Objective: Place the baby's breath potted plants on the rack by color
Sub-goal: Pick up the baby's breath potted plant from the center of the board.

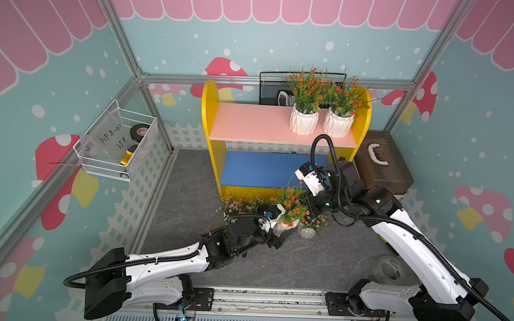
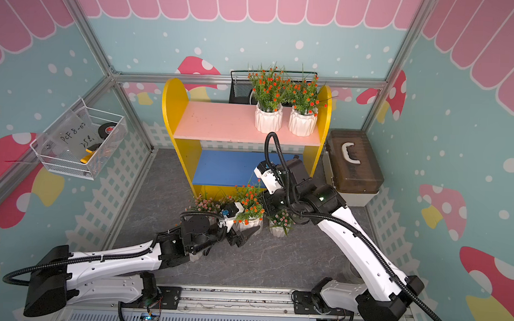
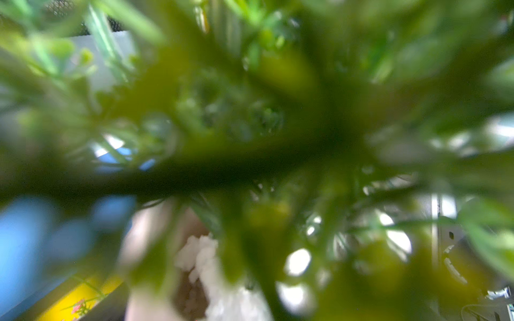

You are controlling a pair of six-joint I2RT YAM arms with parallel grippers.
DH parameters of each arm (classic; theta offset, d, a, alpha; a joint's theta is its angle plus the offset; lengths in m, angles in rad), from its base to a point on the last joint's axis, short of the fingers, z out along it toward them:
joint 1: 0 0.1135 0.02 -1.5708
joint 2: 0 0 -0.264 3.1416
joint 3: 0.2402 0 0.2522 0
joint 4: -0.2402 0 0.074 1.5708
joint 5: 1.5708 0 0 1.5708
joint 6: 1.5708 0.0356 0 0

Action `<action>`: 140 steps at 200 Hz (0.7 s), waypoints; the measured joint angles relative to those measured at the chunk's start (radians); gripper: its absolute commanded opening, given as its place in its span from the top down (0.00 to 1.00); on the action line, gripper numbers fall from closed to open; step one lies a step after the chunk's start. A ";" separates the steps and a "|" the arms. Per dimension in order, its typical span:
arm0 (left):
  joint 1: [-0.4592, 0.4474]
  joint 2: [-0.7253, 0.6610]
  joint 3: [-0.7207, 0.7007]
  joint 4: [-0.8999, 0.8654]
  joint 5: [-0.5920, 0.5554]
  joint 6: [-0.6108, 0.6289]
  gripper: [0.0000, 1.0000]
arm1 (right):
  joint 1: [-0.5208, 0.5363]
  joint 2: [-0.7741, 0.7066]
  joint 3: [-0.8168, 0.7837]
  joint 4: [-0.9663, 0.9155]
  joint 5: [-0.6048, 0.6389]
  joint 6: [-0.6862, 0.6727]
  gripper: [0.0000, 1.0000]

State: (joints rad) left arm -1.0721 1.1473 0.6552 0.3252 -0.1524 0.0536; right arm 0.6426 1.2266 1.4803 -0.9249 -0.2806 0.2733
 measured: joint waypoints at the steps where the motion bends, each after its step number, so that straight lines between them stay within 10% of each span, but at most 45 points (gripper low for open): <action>1: 0.000 -0.001 0.000 0.000 -0.001 0.000 0.26 | -0.002 -0.002 0.000 0.000 0.000 0.000 0.73; 140: -0.002 -0.161 0.001 -0.145 -0.097 0.007 0.27 | -0.185 -0.149 -0.113 0.009 -0.008 -0.019 0.70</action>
State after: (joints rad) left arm -1.0740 0.9863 0.6563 0.1799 -0.2493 0.0605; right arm 0.4572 1.0779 1.3674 -0.9161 -0.2886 0.2546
